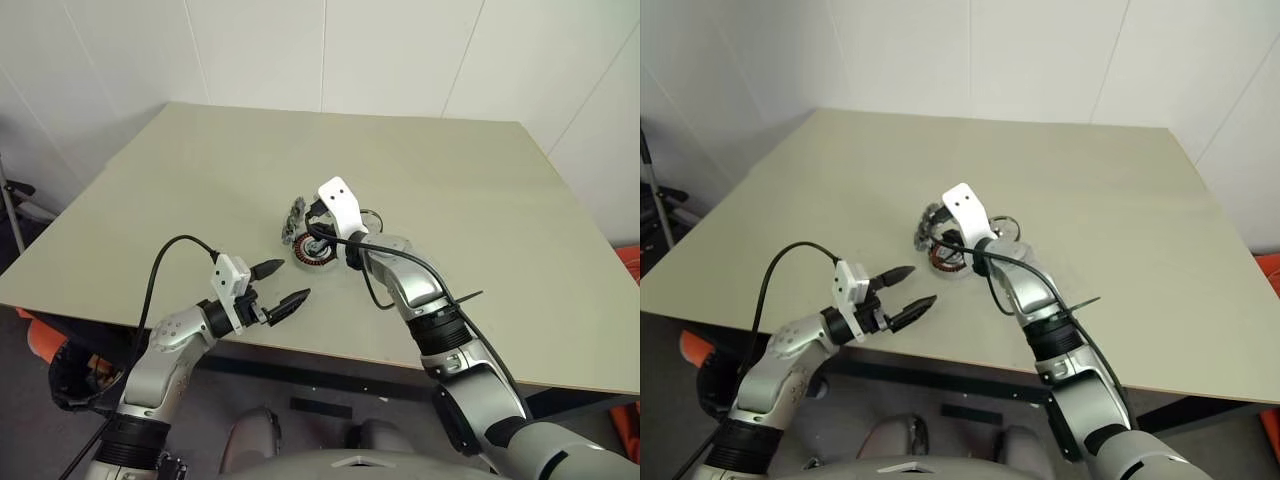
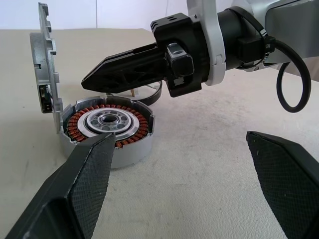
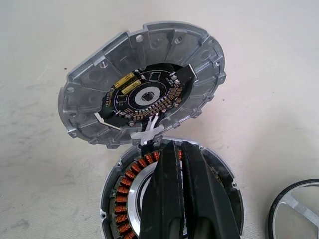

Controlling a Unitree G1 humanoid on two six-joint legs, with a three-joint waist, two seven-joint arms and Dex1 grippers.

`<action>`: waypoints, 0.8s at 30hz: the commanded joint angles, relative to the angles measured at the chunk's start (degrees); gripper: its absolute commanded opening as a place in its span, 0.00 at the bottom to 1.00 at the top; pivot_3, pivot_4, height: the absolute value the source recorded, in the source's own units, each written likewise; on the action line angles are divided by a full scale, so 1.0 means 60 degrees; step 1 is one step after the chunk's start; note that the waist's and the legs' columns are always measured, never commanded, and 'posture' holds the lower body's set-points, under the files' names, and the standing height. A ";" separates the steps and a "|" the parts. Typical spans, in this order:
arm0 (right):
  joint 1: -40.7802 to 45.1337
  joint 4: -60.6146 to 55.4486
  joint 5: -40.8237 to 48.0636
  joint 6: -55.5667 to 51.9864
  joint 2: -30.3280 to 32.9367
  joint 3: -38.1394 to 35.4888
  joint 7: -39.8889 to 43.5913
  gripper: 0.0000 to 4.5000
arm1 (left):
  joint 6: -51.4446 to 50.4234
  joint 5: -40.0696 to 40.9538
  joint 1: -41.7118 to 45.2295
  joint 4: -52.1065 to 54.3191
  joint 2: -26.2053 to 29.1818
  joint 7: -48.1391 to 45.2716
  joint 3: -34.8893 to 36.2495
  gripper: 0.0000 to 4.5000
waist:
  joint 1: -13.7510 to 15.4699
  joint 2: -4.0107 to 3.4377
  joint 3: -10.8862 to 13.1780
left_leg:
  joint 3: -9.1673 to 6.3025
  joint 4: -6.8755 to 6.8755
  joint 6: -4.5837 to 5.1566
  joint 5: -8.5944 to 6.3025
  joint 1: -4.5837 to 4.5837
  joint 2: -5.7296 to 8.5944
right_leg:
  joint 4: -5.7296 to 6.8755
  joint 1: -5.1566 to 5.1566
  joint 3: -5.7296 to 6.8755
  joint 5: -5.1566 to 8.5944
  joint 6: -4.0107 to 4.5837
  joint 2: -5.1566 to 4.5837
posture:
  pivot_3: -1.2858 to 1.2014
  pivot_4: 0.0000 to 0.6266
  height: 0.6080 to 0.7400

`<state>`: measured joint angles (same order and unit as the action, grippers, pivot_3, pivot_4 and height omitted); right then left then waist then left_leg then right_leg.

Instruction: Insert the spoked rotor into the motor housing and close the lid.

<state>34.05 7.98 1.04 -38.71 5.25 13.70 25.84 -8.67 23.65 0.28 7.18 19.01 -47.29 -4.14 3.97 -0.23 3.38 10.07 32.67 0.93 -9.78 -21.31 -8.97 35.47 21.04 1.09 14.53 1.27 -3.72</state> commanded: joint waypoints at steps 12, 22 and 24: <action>-0.0872 -0.0527 -0.0138 -0.0447 0.0443 0.0632 0.0079 0.02 | 0.0081 0.0151 -0.0236 0.0609 0.0043 0.0030 0.0127 1.00 | 0.0000 0.0002 -0.0005 | -0.0001 0.0002 0.0008 -0.0005 0.0038 -0.0002 | -0.0001 -0.0029 -0.0002 0.0021 -0.0032 0.0000 | 0.52 0.00 1.00; -0.0067 -0.0609 0.0167 0.0140 0.0219 -0.0209 -0.0168 0.02 | -0.0338 0.0141 -0.0002 0.0887 -0.0025 0.0296 0.0018 1.00 | 0.0005 0.0002 -0.0001 | -0.0001 0.0003 0.0000 0.0000 0.0018 -0.0001 | 0.0000 -0.0013 -0.0004 -0.0004 0.0010 0.0000 | 0.52 0.00 1.00; -0.0004 -0.0445 0.0127 0.0216 0.0199 -0.0268 -0.0260 0.02 | -0.0368 0.0134 0.0070 0.0841 -0.0043 0.0320 0.0012 1.00 | 0.0003 0.0002 -0.0001 | -0.0001 0.0002 0.0000 0.0000 0.0017 -0.0001 | 0.0000 -0.0011 -0.0003 -0.0004 0.0011 0.0000 | 0.52 0.00 1.00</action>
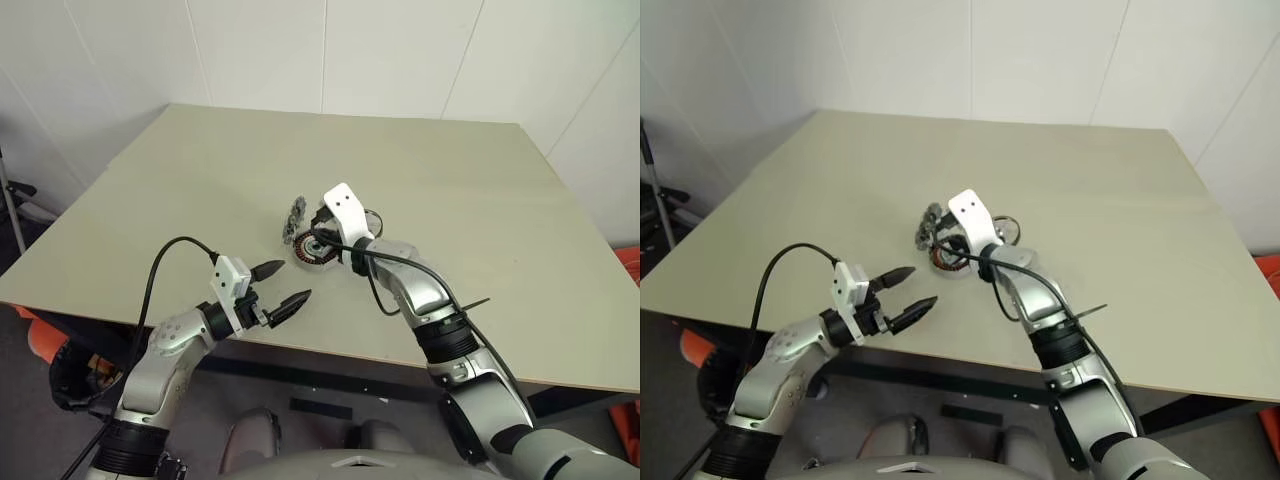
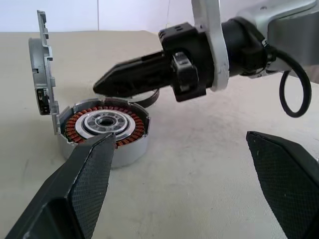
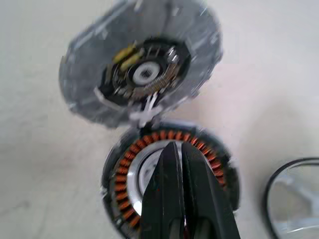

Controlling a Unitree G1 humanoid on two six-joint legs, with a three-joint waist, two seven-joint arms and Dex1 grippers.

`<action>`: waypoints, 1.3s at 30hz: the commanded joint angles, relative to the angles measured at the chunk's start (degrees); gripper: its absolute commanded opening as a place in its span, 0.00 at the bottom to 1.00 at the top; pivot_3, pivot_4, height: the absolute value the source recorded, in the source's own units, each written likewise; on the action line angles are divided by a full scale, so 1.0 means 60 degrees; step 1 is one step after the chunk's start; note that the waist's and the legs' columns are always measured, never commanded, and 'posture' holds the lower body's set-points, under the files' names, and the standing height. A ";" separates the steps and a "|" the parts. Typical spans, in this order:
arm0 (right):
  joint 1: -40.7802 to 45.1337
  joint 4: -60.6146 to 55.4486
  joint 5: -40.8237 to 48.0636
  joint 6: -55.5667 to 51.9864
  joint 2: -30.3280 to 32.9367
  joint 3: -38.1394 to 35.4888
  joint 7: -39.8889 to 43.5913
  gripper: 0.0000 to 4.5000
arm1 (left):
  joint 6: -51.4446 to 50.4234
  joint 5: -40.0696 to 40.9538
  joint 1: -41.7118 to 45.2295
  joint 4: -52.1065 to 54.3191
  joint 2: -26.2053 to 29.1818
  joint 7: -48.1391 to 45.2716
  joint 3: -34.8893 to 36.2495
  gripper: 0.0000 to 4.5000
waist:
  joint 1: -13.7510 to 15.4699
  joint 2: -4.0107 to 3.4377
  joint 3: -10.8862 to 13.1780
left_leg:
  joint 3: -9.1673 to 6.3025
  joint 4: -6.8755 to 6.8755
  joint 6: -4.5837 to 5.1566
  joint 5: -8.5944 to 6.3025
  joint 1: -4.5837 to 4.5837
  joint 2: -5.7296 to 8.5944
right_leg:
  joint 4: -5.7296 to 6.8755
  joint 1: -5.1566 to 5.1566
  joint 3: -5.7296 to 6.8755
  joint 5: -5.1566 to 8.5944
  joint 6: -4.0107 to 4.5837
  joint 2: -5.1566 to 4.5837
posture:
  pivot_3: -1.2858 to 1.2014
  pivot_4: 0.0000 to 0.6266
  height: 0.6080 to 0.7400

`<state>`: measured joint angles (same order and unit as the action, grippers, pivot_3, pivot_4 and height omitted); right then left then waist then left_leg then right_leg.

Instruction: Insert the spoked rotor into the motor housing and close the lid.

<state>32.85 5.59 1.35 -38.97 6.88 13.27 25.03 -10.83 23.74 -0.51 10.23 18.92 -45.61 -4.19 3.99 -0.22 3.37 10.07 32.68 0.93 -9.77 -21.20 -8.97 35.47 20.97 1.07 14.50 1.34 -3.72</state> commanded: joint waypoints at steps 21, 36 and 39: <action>0.0107 -0.0619 0.0741 -0.0018 0.1055 -0.2148 -0.0419 0.11 | 0.0267 -0.0002 0.0107 0.0092 -0.0127 -0.0034 -0.0028 1.00 | 0.0014 -0.0001 0.0002 | 0.0000 0.0004 -0.0003 0.0002 -0.0016 0.0001 | -0.0001 0.0006 0.0002 -0.0004 0.0006 0.0000 | 0.52 0.00 1.00; -0.0386 -0.0958 0.2162 -0.1678 0.1163 -0.4404 -0.1209 1.00 | 0.0175 0.0070 0.0256 0.0023 -0.0015 -0.0188 0.0025 1.00 | 0.0006 -0.0006 0.0002 | 0.0002 0.0004 0.0000 0.0002 -0.0012 -0.0001 | 0.0000 0.0004 0.0005 -0.0006 0.0010 0.0002 | 0.52 0.00 1.00; -0.0264 -0.0961 0.2839 -0.2443 0.0548 -0.5284 -0.1762 1.00 | 0.0173 0.0042 0.0339 -0.0057 -0.0035 -0.0173 0.0000 1.00 | 0.0014 -0.0009 0.0002 | 0.0002 0.0005 0.0003 0.0000 -0.0009 -0.0001 | 0.0003 0.0005 0.0005 -0.0006 0.0010 0.0002 | 0.52 0.00 1.00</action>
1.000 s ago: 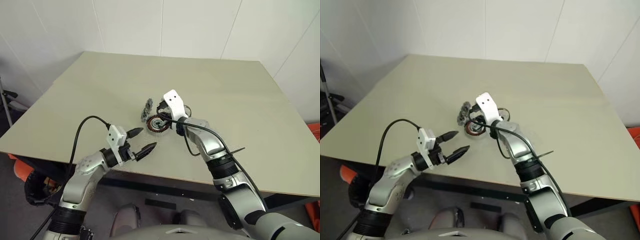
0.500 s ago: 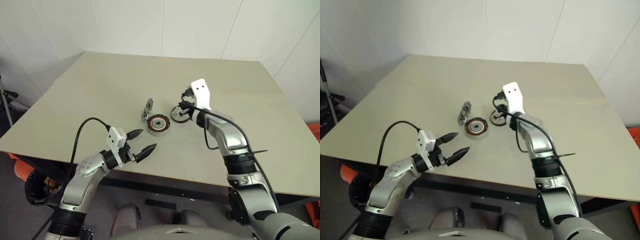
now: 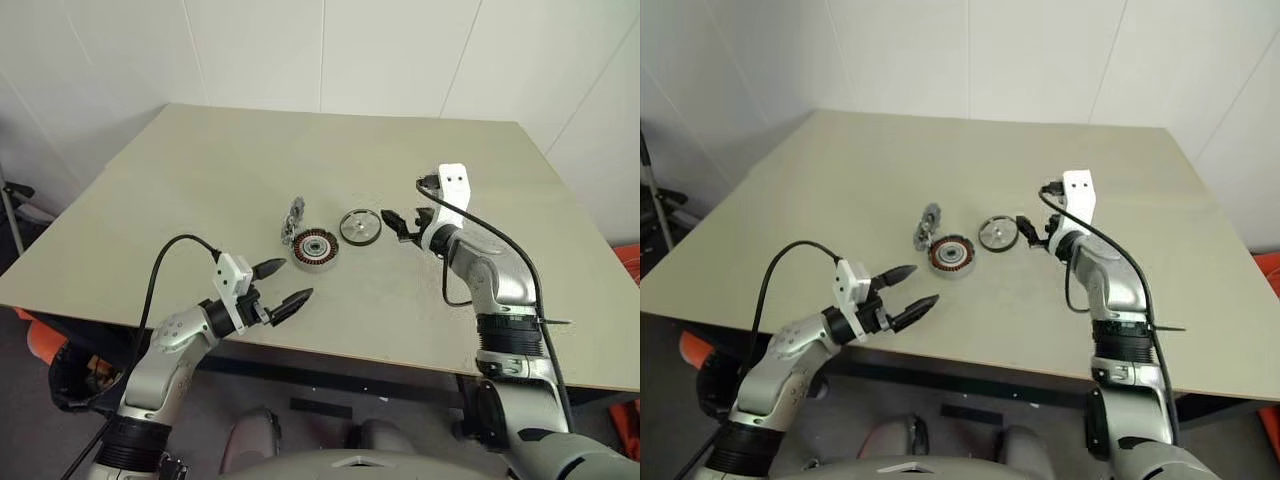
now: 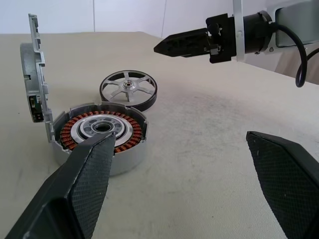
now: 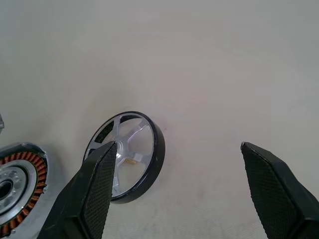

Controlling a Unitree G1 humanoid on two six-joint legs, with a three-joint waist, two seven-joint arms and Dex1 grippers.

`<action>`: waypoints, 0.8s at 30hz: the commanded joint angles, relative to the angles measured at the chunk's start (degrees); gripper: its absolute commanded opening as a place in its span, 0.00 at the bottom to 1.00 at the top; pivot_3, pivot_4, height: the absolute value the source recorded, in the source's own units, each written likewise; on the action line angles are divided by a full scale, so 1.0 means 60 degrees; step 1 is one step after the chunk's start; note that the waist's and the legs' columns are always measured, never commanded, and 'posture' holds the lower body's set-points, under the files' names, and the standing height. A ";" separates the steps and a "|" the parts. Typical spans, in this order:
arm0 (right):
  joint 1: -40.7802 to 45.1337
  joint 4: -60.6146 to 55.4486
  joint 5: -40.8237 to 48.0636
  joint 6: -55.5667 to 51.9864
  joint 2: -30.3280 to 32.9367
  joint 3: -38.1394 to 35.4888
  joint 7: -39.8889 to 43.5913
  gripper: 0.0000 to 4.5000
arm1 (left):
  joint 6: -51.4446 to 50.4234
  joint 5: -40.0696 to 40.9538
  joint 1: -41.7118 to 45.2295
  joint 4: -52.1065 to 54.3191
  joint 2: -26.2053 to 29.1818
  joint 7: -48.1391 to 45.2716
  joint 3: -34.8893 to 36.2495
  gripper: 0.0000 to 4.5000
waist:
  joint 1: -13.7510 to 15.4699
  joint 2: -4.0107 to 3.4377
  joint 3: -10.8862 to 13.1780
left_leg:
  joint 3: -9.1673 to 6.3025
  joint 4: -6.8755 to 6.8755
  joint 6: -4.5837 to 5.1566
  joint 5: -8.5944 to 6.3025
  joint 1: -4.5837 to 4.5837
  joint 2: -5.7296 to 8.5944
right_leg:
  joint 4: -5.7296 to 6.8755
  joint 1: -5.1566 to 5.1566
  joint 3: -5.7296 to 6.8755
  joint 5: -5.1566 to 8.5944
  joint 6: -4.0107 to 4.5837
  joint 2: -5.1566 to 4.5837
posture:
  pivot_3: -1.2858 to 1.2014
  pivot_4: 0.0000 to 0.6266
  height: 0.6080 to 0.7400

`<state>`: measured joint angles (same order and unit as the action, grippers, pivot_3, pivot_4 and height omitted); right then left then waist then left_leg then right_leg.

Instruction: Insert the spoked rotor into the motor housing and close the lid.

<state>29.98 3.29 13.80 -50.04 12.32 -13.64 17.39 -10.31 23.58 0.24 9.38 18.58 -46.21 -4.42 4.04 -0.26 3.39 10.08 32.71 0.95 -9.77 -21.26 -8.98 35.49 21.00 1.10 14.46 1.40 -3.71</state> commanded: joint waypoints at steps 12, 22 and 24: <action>0.1034 0.0146 0.2322 -0.1551 -0.1071 -0.2517 -0.1779 1.00 | 0.0246 0.0046 0.0206 -0.0132 0.0060 -0.0183 0.0091 1.00 | 0.0012 -0.0007 0.0002 | 0.0001 -0.0006 -0.0019 0.0011 0.0000 0.0003 | 0.0003 0.0006 -0.0001 0.0001 -0.0001 -0.0003 | 0.52 0.00 1.00; 0.1275 0.0774 0.3190 -0.2056 -0.1478 -0.2979 -0.2317 1.00 | 0.0246 0.0067 0.0293 -0.0251 0.0074 -0.0208 0.0160 1.00 | 0.0014 -0.0009 0.0002 | 0.0003 -0.0014 -0.0029 0.0017 -0.0003 0.0003 | 0.0003 0.0014 -0.0001 0.0001 -0.0002 -0.0002 | 0.52 0.00 1.00; 0.1269 0.0835 0.3314 -0.2116 -0.1540 -0.2986 -0.2375 1.00 | 0.0243 0.0074 0.0287 -0.0243 0.0081 -0.0214 0.0176 1.00 | 0.0014 -0.0009 0.0002 | 0.0003 -0.0014 -0.0030 0.0018 -0.0003 0.0003 | 0.0003 0.0014 -0.0001 0.0001 -0.0002 -0.0002 | 0.52 0.00 1.00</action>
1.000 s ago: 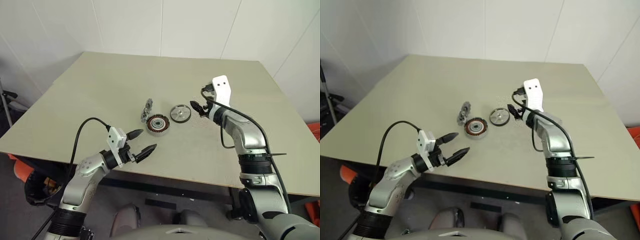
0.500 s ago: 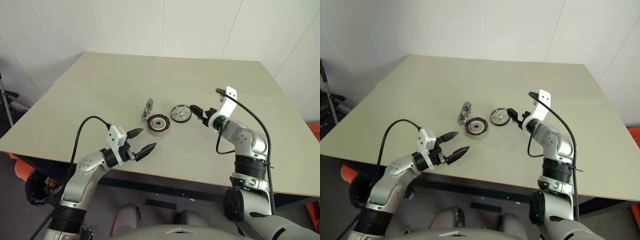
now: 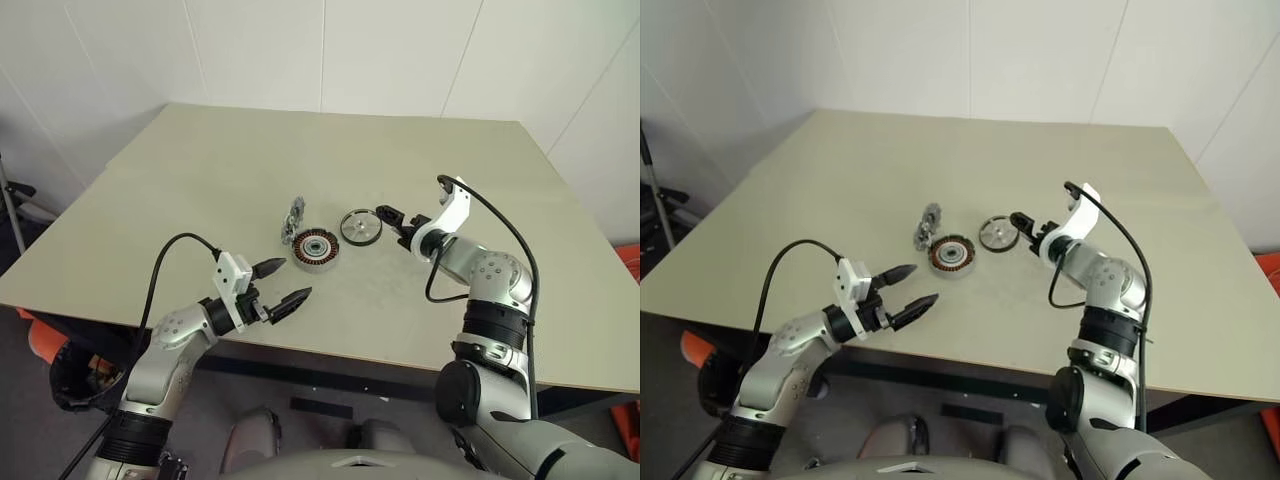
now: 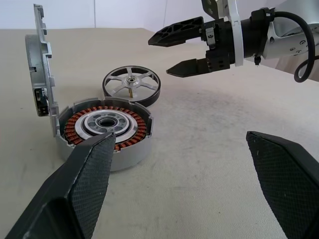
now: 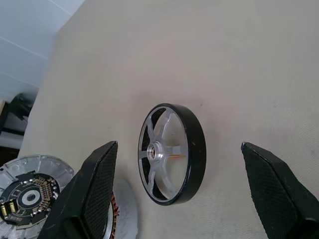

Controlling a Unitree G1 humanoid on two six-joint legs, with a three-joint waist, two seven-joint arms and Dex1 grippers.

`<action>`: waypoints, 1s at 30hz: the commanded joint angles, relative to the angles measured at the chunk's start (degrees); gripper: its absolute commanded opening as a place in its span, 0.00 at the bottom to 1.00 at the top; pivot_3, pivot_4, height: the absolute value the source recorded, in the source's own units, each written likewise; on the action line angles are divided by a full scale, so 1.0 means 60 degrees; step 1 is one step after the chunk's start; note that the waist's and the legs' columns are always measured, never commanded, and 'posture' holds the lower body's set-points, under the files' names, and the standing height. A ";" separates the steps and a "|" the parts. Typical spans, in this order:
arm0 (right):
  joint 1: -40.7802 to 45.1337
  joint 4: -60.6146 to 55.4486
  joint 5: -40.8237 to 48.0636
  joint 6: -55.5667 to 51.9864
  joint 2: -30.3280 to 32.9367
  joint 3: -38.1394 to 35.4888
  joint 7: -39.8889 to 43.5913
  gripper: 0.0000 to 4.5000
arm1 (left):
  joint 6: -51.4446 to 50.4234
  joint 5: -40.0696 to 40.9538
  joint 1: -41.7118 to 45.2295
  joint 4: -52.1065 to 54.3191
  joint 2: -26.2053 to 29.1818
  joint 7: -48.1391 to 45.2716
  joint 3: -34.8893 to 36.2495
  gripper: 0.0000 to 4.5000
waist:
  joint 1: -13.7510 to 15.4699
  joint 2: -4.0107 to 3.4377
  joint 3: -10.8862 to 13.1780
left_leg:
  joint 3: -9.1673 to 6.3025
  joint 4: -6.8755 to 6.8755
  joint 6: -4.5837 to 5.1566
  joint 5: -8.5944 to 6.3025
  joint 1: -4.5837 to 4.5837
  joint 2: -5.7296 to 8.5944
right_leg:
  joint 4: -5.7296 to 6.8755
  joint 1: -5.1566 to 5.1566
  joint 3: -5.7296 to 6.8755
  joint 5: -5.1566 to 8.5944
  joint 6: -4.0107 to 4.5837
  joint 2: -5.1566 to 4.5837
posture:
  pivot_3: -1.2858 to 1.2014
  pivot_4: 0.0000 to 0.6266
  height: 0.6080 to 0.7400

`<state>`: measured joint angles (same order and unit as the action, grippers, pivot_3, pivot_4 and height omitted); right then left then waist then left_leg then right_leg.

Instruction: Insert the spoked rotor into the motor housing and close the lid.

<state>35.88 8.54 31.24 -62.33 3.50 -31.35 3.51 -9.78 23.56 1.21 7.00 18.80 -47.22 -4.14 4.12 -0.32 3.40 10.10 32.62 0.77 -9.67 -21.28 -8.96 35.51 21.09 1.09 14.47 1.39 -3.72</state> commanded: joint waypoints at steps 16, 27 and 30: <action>0.0039 0.0195 0.0511 0.0146 -0.0464 0.0235 -0.0342 1.00 | 0.0148 0.0204 -0.0221 0.0527 0.0205 -0.0105 0.0223 1.00 | 0.0001 0.0000 0.0000 | 0.0001 -0.0021 -0.0019 0.0011 -0.0005 0.0001 | -0.0001 0.0015 0.0000 0.0001 -0.0002 0.0000 | 0.52 0.00 1.00; 0.0123 0.0473 0.0782 0.0462 -0.0565 0.0077 -0.0425 0.86 | -0.0024 0.0204 -0.0124 0.0672 0.0173 0.0048 0.0172 1.00 | 0.0001 0.0000 0.0000 | 0.0003 -0.0033 -0.0023 0.0014 -0.0005 0.0001 | -0.0003 0.0020 0.0000 0.0001 -0.0002 0.0000 | 0.52 0.00 1.00; 0.0153 0.0531 0.0944 0.0539 -0.0641 -0.0068 -0.0525 0.63 | -0.0048 0.0198 -0.0090 0.0677 0.0164 0.0062 0.0167 1.00 | 0.0000 0.0000 0.0000 | 0.0003 -0.0034 -0.0024 0.0014 -0.0005 0.0002 | -0.0003 0.0020 0.0000 0.0001 -0.0002 0.0000 | 0.52 0.00 1.00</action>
<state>35.52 12.42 34.64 -60.12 -0.12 -31.25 0.60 -10.30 23.84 -0.23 8.78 19.71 -47.03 -3.80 4.12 -0.32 3.40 10.12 32.41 0.63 -9.58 -21.31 -8.96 35.49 21.21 1.09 14.48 1.38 -3.72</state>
